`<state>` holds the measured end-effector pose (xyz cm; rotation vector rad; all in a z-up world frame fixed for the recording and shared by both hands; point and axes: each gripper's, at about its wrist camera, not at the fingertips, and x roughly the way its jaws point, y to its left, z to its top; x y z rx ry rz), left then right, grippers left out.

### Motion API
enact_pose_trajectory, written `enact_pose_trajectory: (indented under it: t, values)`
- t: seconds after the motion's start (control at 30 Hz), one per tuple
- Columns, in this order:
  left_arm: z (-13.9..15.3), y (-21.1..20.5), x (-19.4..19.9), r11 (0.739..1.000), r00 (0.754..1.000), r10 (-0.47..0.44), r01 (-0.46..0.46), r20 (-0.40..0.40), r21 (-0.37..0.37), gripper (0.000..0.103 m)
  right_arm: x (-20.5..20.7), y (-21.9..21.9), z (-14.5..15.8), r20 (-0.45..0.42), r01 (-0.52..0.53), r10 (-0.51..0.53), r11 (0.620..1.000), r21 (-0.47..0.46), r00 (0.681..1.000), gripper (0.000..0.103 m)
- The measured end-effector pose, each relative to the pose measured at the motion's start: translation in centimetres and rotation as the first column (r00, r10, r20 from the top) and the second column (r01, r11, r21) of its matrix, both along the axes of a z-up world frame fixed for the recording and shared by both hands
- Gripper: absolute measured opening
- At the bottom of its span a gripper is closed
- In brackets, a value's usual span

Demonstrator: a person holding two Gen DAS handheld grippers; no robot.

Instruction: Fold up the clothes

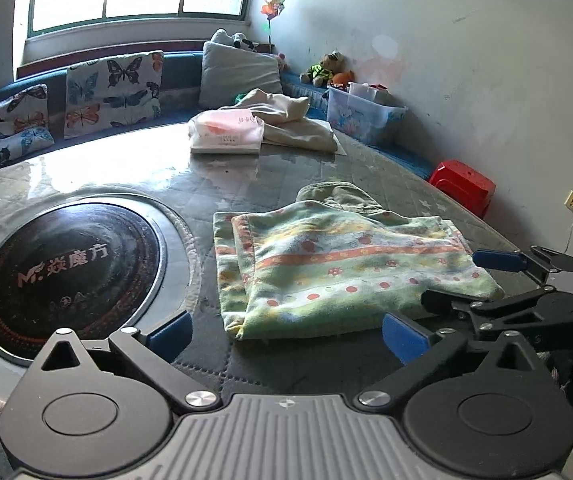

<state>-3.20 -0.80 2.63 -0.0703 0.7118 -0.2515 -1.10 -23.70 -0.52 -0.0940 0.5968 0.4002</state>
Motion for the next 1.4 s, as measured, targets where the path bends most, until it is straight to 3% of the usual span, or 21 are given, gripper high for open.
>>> enact_pose_trajectory:
  t: [0.27,0.4,0.87,1.4]
  values:
    - [0.0,0.5,-1.2,0.999,0.999,0.039,-0.040,0.019,0.009,0.103,-0.9,0.1,0.1,-0.001,-0.017,0.017,0.999,0.037,1.000,0.103]
    - [0.0,0.7,-1.6,0.998,0.998,0.052,-0.053,0.020,0.021,0.103,-0.9,-0.1,-0.2,-0.049,-0.009,0.013,0.998,0.069,0.999,0.103]
    - [-0.6,1.1,-3.2,0.996,0.999,0.054,-0.054,0.002,0.068,0.103,-2.5,0.2,-0.3,-0.070,-0.014,0.023,0.991,0.130,0.997,0.103]
    - [-1.5,0.5,-6.1,0.996,0.999,0.033,-0.034,0.019,0.083,0.103,-4.9,1.1,-0.4,-0.066,-0.052,0.059,0.993,0.106,0.996,0.103]
